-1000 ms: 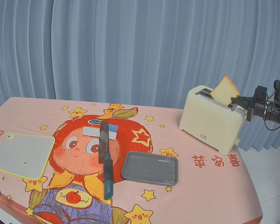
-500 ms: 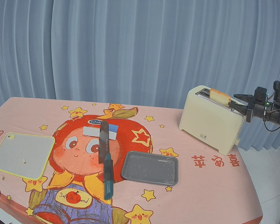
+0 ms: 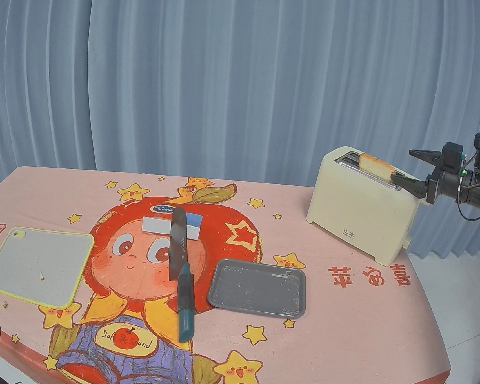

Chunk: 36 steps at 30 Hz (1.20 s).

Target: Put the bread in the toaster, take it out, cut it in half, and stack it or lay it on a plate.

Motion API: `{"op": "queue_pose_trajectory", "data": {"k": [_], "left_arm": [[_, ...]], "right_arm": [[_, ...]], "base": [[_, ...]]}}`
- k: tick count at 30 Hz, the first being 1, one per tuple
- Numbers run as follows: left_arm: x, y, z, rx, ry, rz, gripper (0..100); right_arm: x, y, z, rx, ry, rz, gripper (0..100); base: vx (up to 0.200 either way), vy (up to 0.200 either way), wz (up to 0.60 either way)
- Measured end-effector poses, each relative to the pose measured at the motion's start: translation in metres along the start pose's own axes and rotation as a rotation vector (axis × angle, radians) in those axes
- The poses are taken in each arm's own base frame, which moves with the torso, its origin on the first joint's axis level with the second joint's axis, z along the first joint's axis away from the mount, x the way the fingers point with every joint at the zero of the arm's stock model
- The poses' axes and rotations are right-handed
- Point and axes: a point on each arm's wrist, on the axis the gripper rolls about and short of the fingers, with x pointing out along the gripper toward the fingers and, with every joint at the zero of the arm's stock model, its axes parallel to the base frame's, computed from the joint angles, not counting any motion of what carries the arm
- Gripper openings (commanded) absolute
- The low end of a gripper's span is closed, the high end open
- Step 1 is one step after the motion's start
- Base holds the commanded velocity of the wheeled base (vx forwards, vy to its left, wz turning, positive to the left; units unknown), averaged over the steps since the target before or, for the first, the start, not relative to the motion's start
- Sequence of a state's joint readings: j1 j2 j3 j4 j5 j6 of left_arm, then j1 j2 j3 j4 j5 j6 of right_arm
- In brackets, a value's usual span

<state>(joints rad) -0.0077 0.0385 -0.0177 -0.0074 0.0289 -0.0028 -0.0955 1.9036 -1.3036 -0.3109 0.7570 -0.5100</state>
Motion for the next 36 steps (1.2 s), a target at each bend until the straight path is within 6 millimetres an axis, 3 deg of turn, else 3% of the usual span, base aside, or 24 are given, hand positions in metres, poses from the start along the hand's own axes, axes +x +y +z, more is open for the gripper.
{"op": "queue_pose_trajectory", "data": {"k": [11, 22, 36], "left_arm": [[0.0, 0.0, 0.0, 0.0, 0.0, 0.0, 0], [0.0, 0.0, 0.0, 0.0, 0.0, 0.0, 0], [0.0, 0.0, 0.0, 0.0, 0.0, 0.0, 0]], "right_arm": [[-0.035, 0.013, 0.043, 0.061, -0.028, -0.146, 100], [-0.065, 0.042, 0.053, 0.171, -0.024, -0.219, 100], [-0.106, 0.089, 0.047, 0.297, -0.008, -0.229, 100]], "base": [[0.0, 0.0, 0.0], [0.0, 0.0, 0.0], [0.0, 0.0, 0.0]]}}
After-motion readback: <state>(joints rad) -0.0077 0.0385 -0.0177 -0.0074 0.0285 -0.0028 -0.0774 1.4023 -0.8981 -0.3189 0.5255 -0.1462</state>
